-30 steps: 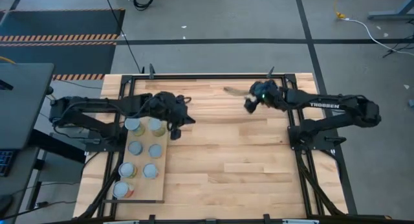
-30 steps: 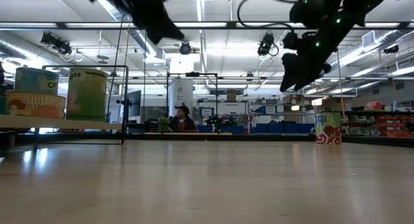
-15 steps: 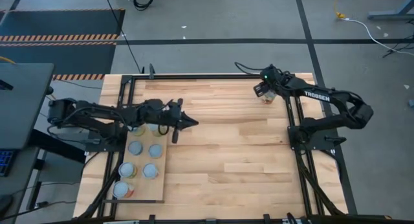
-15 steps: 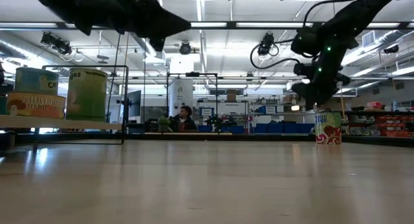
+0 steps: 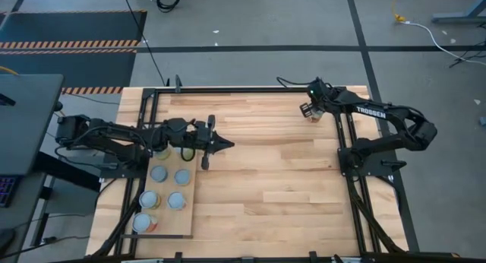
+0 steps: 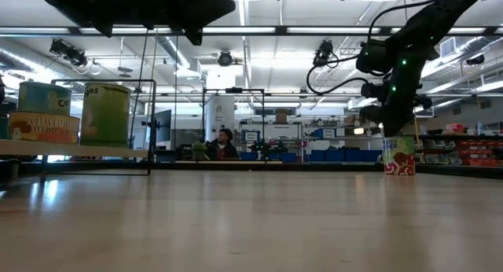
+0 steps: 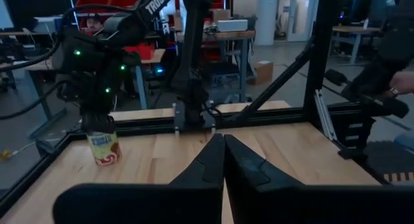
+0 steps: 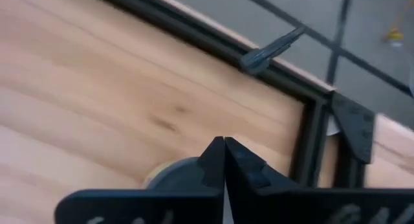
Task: Pick and place cans onto a shelf
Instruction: Put the canned spaghetti sauce on the shelf
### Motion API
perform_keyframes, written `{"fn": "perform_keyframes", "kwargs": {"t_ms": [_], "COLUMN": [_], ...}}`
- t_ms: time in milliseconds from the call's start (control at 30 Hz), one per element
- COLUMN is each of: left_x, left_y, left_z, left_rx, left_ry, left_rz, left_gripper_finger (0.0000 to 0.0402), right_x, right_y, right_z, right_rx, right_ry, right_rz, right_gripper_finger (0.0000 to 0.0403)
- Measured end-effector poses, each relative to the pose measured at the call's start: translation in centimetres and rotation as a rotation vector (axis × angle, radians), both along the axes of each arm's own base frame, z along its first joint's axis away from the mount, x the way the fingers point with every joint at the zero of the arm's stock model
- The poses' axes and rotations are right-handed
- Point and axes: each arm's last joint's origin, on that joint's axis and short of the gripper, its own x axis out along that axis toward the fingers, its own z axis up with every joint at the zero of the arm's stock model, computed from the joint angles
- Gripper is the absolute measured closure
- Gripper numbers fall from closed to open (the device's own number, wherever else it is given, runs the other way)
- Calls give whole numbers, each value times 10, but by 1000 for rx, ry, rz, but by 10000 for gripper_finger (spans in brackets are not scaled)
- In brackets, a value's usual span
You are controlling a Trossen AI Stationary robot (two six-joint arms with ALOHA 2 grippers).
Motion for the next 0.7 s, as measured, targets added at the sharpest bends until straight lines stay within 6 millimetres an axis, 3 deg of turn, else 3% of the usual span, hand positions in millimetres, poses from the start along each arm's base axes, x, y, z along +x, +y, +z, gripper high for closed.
{"fn": "perform_keyframes", "kwargs": {"t_ms": [467,567,700], "left_x": [0,0,0], "left_y": [0,0,1], "left_z": [1,1,1], "left_rx": [2,4,5], "left_ry": [-6,-7,-8], "left_rz": [3,3,28], "left_gripper_finger": [392,391,387], "right_x": [16,8,-7], "right_y": [54,63,59], "right_z": [22,27,26], "right_rx": [84,62,-2], "right_ry": [-192,-153,-38], "right_rz": [252,218,44], "right_gripper_finger": [398,398,398]}}
